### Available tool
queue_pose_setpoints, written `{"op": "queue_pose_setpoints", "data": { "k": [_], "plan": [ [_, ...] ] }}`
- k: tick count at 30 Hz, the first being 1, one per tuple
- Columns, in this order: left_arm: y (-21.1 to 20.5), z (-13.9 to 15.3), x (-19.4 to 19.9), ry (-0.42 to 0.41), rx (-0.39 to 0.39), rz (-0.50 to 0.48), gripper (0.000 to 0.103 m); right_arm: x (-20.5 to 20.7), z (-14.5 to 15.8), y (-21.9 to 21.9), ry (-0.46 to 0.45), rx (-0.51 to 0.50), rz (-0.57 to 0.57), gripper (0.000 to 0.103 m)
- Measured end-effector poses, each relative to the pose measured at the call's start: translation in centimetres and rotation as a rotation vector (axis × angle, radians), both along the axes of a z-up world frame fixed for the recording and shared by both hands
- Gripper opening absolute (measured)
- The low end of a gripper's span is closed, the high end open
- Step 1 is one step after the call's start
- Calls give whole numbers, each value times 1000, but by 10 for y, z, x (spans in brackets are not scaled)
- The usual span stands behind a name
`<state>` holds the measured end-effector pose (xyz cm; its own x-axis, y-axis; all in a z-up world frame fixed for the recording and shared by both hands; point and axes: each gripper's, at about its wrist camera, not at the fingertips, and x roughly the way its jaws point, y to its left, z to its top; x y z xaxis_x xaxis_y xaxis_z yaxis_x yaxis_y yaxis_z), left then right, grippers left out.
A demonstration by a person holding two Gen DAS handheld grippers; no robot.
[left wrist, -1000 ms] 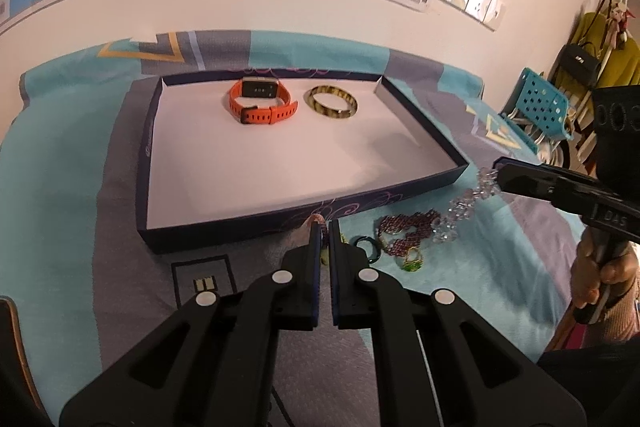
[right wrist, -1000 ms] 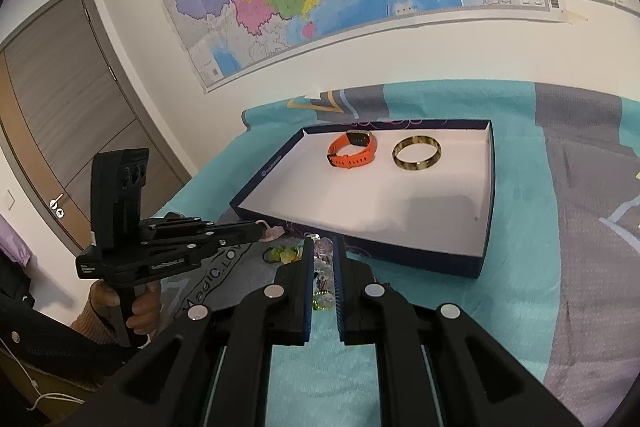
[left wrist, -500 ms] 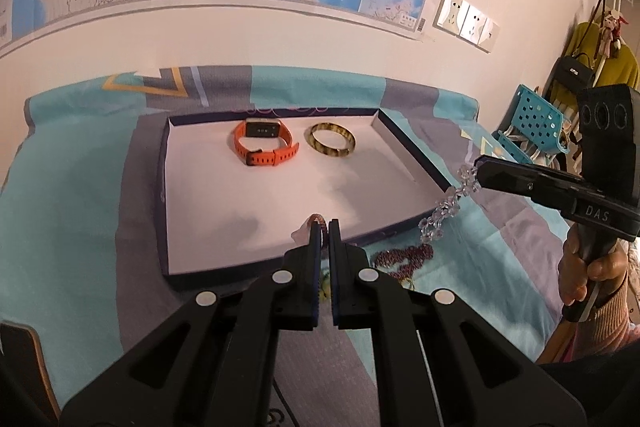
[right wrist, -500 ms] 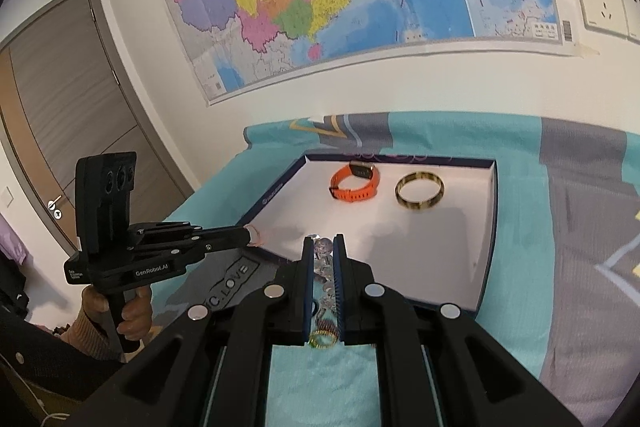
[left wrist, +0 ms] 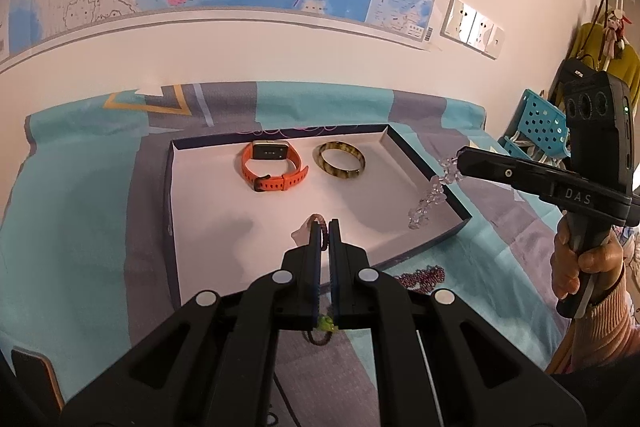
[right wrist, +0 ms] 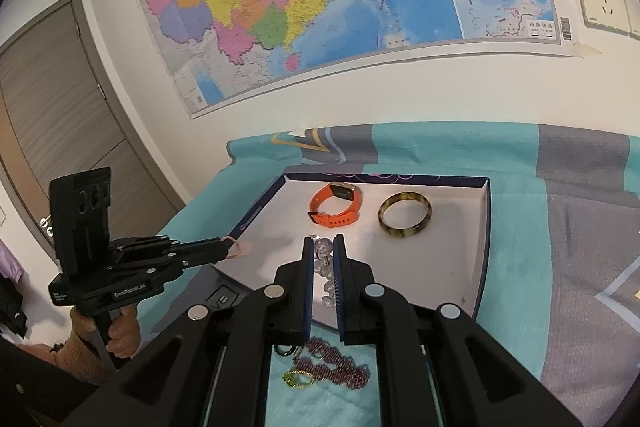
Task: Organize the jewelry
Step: 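Carry the crystal bracelet into the box beside the bangle with the right tool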
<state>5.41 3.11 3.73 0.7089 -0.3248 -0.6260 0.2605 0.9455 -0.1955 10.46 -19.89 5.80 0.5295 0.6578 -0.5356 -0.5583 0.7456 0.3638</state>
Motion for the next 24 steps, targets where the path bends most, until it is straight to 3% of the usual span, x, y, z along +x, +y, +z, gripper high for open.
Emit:
{"op": "queue_pose_setpoints", "data": {
  "k": [24],
  "plan": [
    [-2,-9,34,26,28,29,4,43,-12,9,25,-47,-39,8]
  ]
}}
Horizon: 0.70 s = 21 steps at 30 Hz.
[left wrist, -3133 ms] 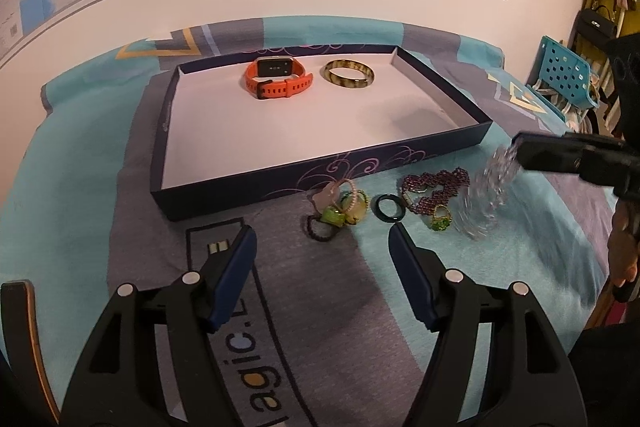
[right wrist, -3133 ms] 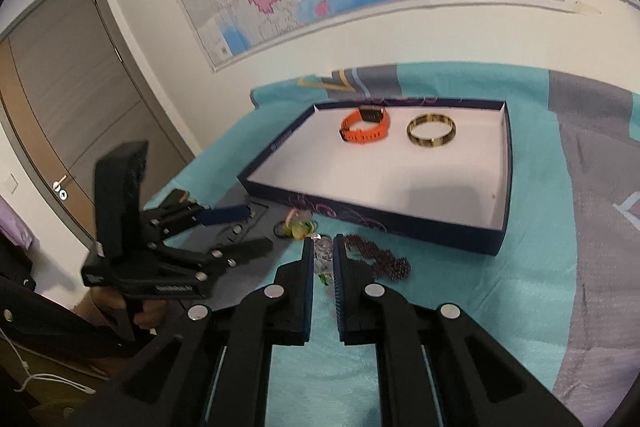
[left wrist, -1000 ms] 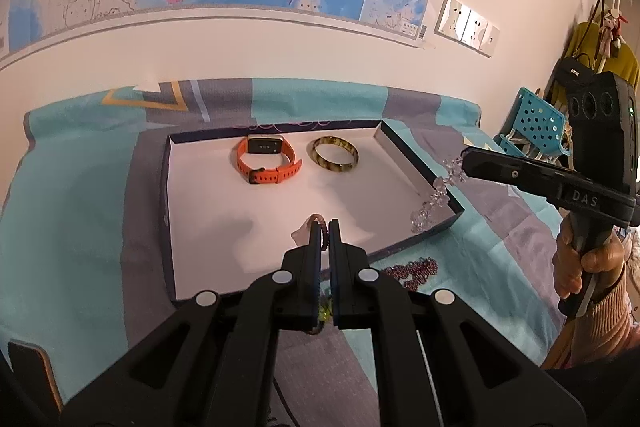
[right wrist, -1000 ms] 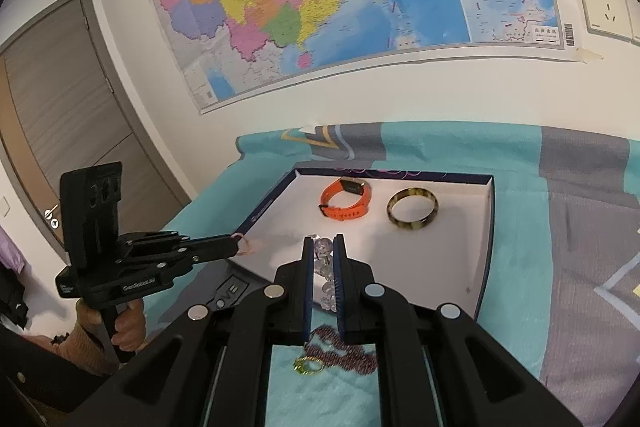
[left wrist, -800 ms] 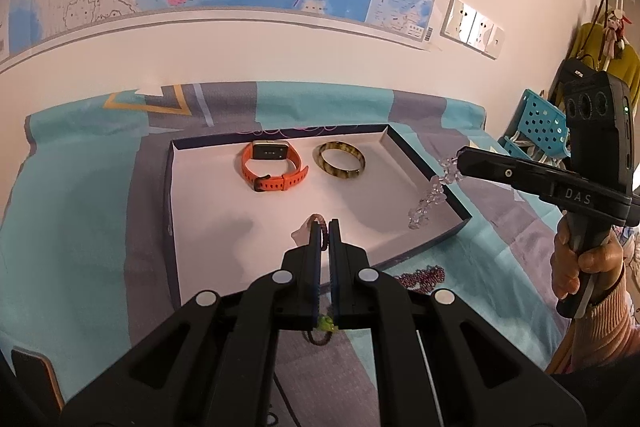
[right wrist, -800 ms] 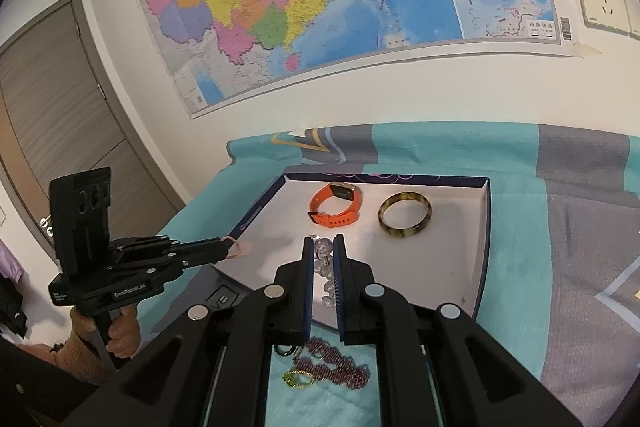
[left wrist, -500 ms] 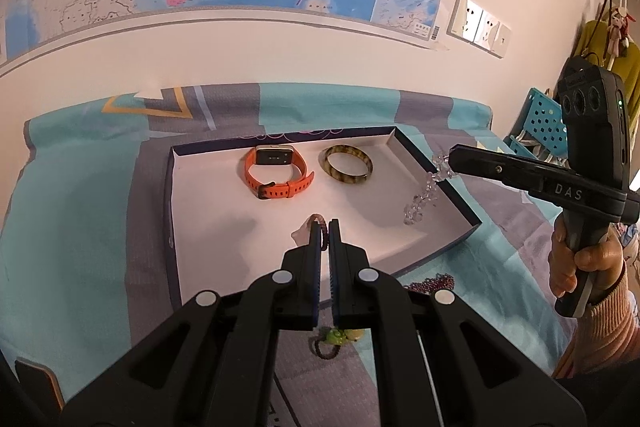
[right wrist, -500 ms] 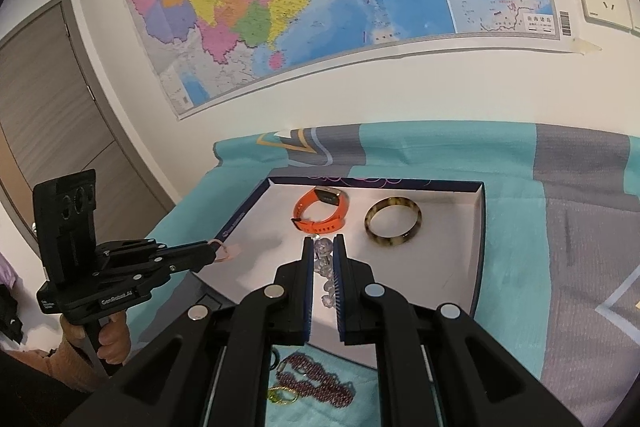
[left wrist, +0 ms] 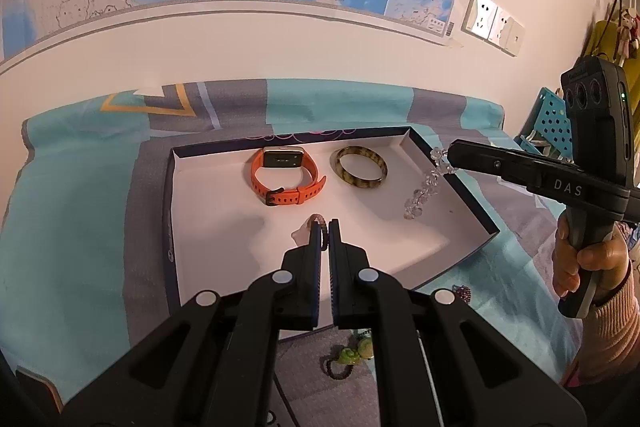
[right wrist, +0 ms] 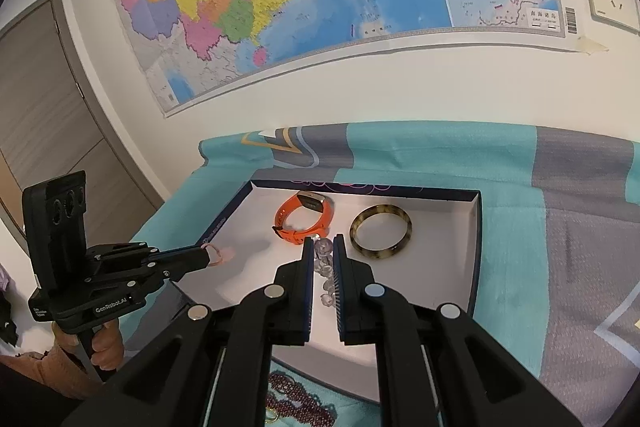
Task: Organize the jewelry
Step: 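Carry the crystal bracelet into the box beside the bangle with the right tool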
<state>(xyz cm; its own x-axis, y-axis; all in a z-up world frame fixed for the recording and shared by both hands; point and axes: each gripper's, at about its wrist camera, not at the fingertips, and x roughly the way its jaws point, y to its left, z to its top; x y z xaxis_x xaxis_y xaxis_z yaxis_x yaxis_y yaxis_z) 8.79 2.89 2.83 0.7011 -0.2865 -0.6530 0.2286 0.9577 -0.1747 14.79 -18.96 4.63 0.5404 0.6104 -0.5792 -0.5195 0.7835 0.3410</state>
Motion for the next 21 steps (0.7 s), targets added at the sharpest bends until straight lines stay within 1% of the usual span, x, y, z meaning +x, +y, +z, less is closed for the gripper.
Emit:
{"op": "queue_pose_setpoints", "data": {
  "k": [13,21],
  "plan": [
    [-2,-8,18,18,30,15,4,19,-8,4,13,-28,-13,8],
    [-3,-17,34,45,52,19,4,31,-13,14,3,-70,-9,8]
  ]
}}
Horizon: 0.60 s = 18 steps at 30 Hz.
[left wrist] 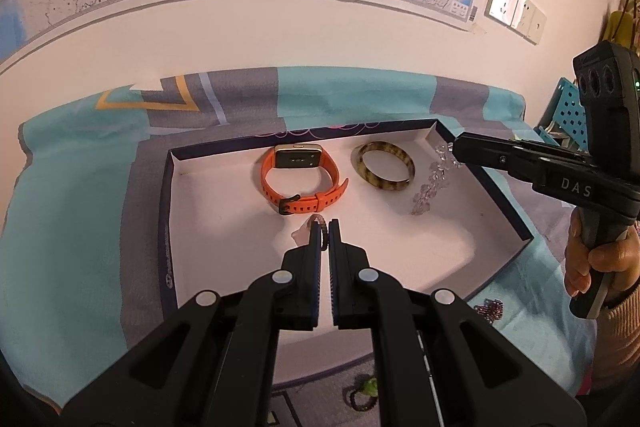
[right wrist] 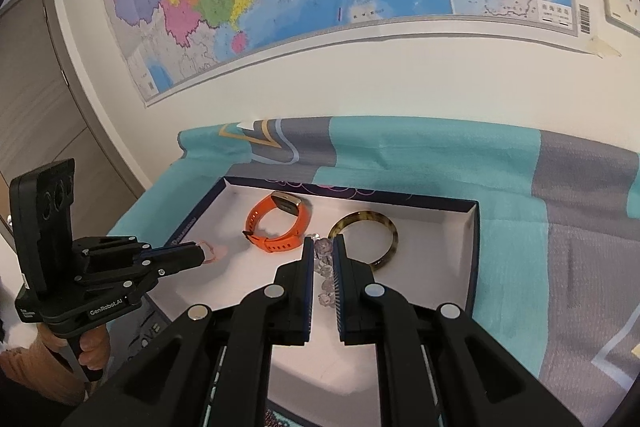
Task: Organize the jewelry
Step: 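Carry the crystal bracelet into the box beside the bangle with the right tool, then open the right tool to release the crystal bracelet and lift away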
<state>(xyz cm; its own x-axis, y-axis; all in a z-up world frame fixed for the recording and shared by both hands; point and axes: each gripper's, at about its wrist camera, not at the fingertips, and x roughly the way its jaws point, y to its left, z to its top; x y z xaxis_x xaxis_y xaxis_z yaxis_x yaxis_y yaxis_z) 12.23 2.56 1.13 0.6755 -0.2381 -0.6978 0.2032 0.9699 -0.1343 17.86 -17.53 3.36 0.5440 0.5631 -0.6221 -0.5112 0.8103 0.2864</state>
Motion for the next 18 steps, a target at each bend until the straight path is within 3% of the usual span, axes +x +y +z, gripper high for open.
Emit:
{"op": "queue_pose_setpoints", "data": {
  "k": [18],
  "plan": [
    [-6,-21,24,77,15,1,4,16,-27,23,53,-60,59,8]
  ]
}}
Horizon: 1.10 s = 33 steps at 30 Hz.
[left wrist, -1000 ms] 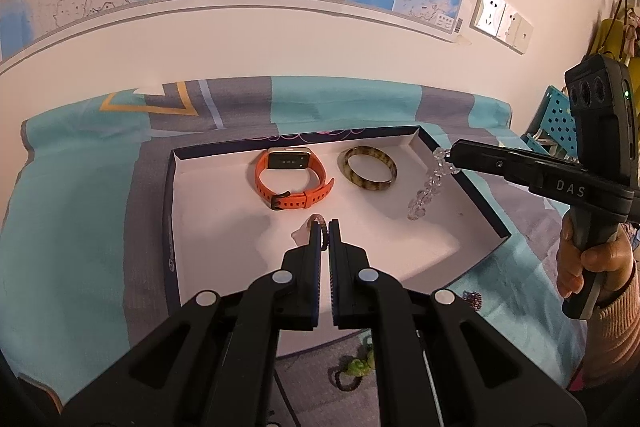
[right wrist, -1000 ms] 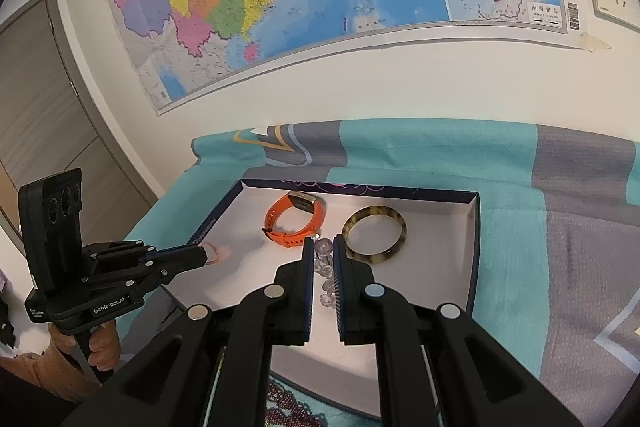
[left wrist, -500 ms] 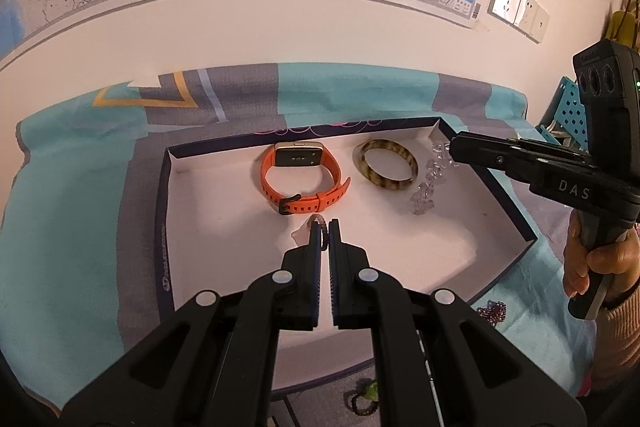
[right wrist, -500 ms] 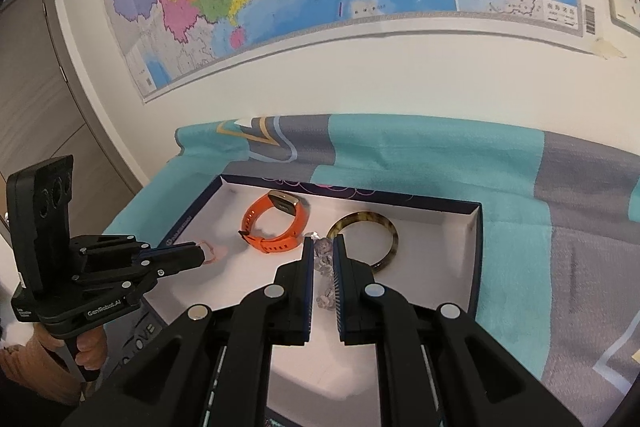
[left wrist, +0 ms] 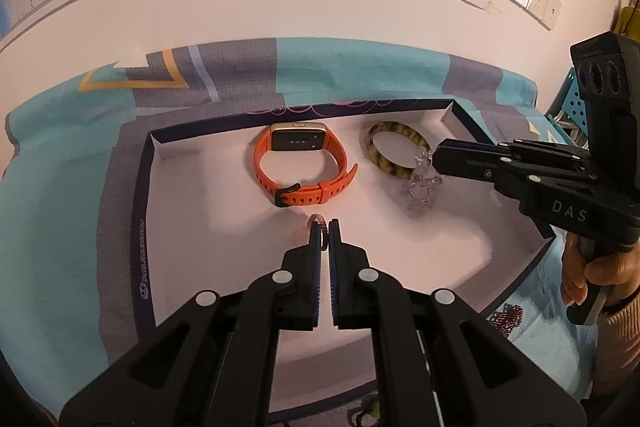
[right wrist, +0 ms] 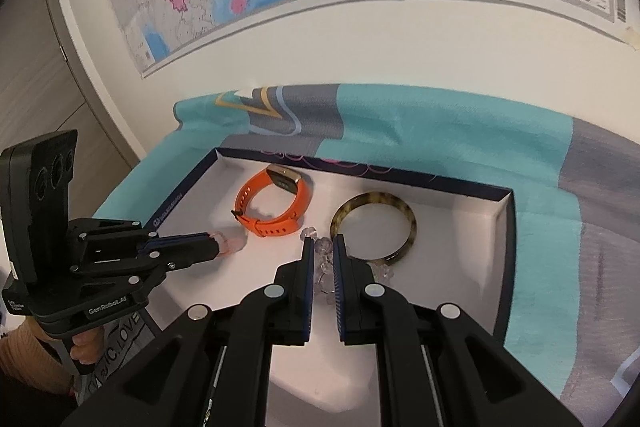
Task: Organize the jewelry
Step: 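Open the right tool to release the crystal bracelet and lift away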
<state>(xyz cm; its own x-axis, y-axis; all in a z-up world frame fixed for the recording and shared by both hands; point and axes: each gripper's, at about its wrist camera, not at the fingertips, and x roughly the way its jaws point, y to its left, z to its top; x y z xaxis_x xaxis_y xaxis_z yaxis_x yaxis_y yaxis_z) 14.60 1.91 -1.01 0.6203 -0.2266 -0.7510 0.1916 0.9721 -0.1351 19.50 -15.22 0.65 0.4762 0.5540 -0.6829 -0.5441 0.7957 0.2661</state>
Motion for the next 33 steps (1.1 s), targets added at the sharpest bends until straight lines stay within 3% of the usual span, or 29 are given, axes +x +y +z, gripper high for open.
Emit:
{"op": "queue_pose_setpoints", "data": {
  "k": [7,13,21,23,33],
  "plan": [
    [0,-3,6,9,6,19,5,0,-8,2,22,-13,6,11],
    [-1,-8,13,24,6,24,7,-6,-3,-4,14,9,-13,20],
    [-3,-12,14,19,31,32,19,-24,7,-17,4,43,-18,27],
    [-2,-7,9,-5,31,34,27,-32,10,-19,-1,50,-14,27],
    [4,33,-38,-144,15,1,39,-87,29,-25,-61,52,65,37]
  ]
}}
